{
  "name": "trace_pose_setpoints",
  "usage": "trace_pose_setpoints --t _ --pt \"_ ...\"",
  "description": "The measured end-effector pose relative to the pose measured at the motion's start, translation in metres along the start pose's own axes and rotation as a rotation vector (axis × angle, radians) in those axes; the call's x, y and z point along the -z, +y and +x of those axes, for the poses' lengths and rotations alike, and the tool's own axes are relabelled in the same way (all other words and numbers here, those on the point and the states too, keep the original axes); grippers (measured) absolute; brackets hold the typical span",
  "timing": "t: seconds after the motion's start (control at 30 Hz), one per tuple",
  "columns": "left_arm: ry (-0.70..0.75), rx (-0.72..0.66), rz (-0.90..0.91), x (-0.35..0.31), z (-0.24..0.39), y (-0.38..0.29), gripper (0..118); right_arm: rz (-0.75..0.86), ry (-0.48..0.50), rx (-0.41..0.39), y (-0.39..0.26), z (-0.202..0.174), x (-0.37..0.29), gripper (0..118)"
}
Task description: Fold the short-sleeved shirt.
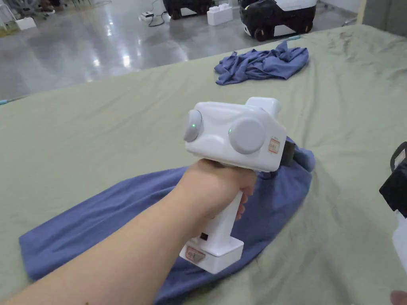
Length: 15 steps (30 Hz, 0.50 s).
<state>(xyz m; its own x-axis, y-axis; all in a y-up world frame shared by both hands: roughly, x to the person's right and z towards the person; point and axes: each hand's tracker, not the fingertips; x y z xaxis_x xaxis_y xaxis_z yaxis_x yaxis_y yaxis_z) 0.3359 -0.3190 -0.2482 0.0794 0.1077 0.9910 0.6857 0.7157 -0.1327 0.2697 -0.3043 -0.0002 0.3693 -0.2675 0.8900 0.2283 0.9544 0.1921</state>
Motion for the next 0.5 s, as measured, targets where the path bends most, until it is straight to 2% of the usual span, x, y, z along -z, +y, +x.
trace_pose_setpoints --t 0.03,0.07,0.1,0.13,0.23,0.27,0.33,0.4,0.43,0.47,0.5 --pt "0.002 -0.031 0.003 0.002 -0.002 -0.006 85 0.005 0.005 -0.030 -0.002 -0.002 0.001 3" --pt "-0.015 -0.053 -0.009 0.004 -0.005 -0.012 118 0.008 0.015 -0.050 -0.002 -0.005 0.002 3" --pt "-0.061 -0.108 0.073 -0.006 -0.015 -0.020 118 0.007 0.033 -0.065 -0.003 -0.007 0.003 3" --pt "-0.066 -0.095 0.078 -0.011 -0.024 -0.015 118 0.004 0.049 -0.078 -0.003 -0.010 0.003 3" --pt "0.022 -0.146 0.134 -0.051 -0.046 -0.026 118 0.004 0.080 -0.118 -0.008 -0.017 0.003 3" --pt "0.051 -0.166 0.176 -0.076 -0.056 -0.036 115 0.009 0.088 -0.132 -0.009 -0.019 0.002 3" --pt "0.092 -0.201 0.284 -0.131 -0.076 -0.060 94 0.014 0.114 -0.146 -0.010 -0.027 -0.001 3" --pt "0.213 -0.194 0.373 -0.189 -0.094 -0.096 50 0.023 0.129 -0.157 -0.011 -0.034 -0.004 3" --pt "0.297 -0.201 0.411 -0.215 -0.101 -0.113 18 0.028 0.137 -0.165 -0.012 -0.040 -0.005 3" --pt "0.367 -0.209 0.446 -0.238 -0.111 -0.129 0 0.031 0.141 -0.176 -0.014 -0.046 -0.006 3" --pt "0.448 -0.218 0.466 -0.262 -0.119 -0.149 0 0.032 0.150 -0.194 -0.016 -0.052 -0.007 3"
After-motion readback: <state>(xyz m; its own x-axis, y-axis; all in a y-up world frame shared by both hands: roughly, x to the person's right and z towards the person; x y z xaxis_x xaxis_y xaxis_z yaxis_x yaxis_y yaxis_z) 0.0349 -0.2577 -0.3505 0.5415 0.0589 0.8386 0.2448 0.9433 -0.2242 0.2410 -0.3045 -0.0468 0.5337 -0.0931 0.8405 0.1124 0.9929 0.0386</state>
